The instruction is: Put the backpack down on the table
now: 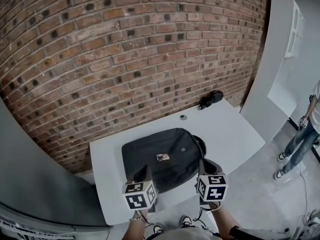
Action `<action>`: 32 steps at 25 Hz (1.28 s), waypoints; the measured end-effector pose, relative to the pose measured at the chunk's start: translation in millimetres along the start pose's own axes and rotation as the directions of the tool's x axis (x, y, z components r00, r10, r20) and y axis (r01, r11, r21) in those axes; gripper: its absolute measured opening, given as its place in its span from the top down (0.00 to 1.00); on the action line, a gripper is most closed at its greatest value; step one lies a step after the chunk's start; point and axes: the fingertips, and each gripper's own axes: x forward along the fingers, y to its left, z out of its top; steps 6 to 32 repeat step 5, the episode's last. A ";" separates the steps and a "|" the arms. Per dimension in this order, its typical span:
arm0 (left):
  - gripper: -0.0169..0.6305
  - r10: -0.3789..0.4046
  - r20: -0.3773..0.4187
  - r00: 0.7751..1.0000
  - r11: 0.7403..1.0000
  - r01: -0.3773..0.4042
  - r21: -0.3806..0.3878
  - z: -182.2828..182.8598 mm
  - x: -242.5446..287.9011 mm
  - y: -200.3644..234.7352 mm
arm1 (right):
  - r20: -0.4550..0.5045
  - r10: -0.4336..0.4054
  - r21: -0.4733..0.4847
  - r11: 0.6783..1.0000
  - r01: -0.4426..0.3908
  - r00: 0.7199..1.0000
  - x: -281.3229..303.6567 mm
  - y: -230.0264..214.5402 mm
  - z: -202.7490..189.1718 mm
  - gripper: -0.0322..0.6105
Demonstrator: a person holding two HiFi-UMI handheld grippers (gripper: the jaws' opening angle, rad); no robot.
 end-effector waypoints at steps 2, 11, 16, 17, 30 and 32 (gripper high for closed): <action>0.95 0.000 -0.002 1.000 1.000 0.000 -0.001 -2.1 1.8 -0.3 | -0.002 0.000 0.001 1.000 0.000 1.000 1.0 -1.7 -1.8 0.90; 0.95 0.000 -0.004 1.000 1.000 0.000 -0.002 -5.0 4.9 -1.0 | -0.004 0.001 0.002 1.000 -0.001 1.000 3.0 -3.9 -4.1 0.90; 0.95 0.000 -0.004 1.000 1.000 0.000 -0.002 -5.0 4.9 -1.0 | -0.004 0.001 0.002 1.000 -0.001 1.000 3.0 -3.9 -4.1 0.90; 0.95 0.000 -0.004 1.000 1.000 0.000 -0.002 -5.0 4.9 -1.0 | -0.004 0.001 0.002 1.000 -0.001 1.000 3.0 -3.9 -4.1 0.90; 0.95 0.000 -0.004 1.000 1.000 0.000 -0.002 -5.0 4.9 -1.0 | -0.004 0.001 0.002 1.000 -0.001 1.000 3.0 -3.9 -4.1 0.90; 0.95 0.000 -0.004 1.000 1.000 0.000 -0.002 -5.0 4.9 -1.0 | -0.004 0.001 0.002 1.000 -0.001 1.000 3.0 -3.9 -4.1 0.90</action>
